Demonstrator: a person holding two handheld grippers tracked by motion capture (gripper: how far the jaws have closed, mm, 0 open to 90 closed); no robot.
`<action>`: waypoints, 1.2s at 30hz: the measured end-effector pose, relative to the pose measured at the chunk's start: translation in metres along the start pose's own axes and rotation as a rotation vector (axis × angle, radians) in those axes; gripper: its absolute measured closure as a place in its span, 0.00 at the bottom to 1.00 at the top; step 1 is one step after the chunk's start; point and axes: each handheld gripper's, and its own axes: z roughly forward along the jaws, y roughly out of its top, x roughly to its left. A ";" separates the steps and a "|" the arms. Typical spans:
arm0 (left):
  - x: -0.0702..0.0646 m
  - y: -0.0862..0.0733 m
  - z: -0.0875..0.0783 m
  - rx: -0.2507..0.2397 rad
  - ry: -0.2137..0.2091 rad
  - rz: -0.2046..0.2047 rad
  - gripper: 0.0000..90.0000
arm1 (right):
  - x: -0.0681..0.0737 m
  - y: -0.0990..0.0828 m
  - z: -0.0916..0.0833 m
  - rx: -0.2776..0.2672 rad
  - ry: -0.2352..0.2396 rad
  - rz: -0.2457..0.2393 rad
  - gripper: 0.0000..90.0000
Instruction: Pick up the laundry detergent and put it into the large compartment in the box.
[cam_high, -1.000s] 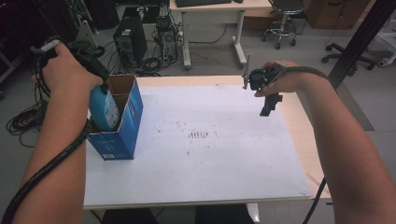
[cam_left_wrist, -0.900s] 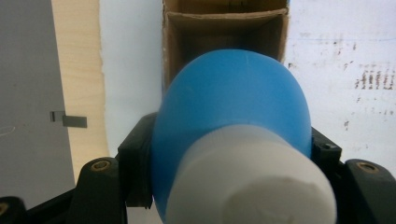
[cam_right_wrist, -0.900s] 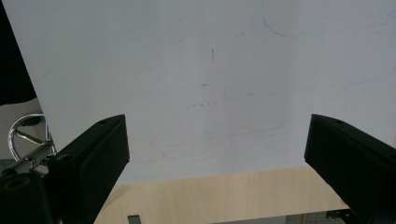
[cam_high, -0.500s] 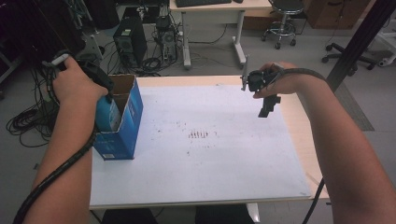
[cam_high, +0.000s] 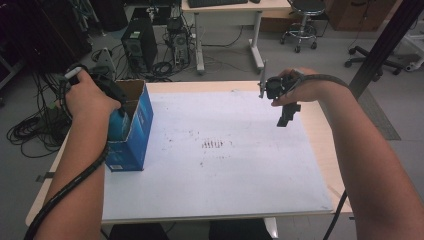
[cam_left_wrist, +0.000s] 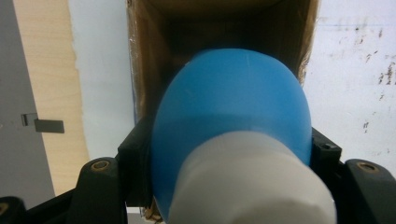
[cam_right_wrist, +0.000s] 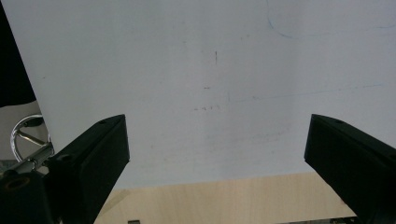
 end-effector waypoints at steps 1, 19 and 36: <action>0.000 0.000 0.001 -0.001 0.000 0.000 0.41 | 0.000 0.000 0.000 -0.001 0.000 -0.001 0.07; 0.005 0.001 0.022 0.009 0.005 0.004 0.41 | -0.001 0.003 0.000 0.005 0.003 -0.002 0.07; 0.006 -0.001 0.035 0.022 0.002 0.007 0.41 | -0.001 0.006 0.003 0.006 0.001 -0.012 0.08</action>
